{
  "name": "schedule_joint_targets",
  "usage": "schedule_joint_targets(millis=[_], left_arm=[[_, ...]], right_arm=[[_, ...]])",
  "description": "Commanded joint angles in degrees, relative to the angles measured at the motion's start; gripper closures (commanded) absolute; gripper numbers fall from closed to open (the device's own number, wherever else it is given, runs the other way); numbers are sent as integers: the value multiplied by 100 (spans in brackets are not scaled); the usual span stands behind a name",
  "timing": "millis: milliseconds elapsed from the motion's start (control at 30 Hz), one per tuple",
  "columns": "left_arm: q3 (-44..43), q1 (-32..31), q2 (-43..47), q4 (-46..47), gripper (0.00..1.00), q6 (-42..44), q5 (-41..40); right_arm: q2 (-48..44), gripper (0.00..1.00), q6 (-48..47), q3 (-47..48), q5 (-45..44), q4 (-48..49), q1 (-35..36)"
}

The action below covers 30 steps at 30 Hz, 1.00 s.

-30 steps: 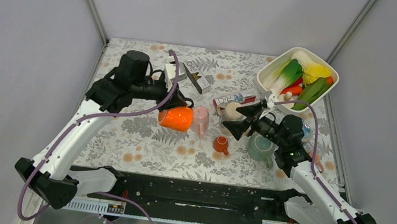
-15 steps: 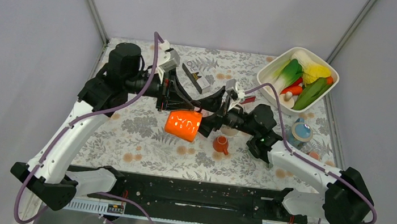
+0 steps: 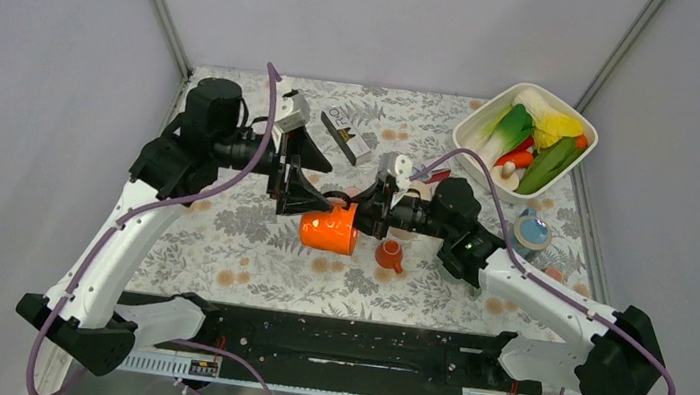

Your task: Turn the mug right side up

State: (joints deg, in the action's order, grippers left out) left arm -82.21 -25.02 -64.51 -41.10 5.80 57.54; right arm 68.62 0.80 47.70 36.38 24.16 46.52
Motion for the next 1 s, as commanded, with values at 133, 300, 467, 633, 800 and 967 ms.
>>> schedule_joint_targets(millis=[133,300,467,633,800,967], left_arm=[[-408,73,647,-1088,1,1285,-2075],[-303,-217,453,-928,3,753,-2966],[-26,-531,195,-997,15,616,-2881],[827,-1218,697,-735,18,1695,-2892],[1431,-1251,1225,-229,17,2270,-2668],[1500,-1213,1290,137,12,1643,-2835]], right_arm=[[-132,100,-4527,1689,-1260,-4602,120],[274,100,-5818,2312,-1620,-5390,413],[440,100,-7246,2532,-1719,-5630,570],[833,100,-7956,3217,-1794,-6306,577],[1244,100,-8210,3925,-1611,-6697,577],[1469,100,-8337,4209,-1632,-6778,577]])
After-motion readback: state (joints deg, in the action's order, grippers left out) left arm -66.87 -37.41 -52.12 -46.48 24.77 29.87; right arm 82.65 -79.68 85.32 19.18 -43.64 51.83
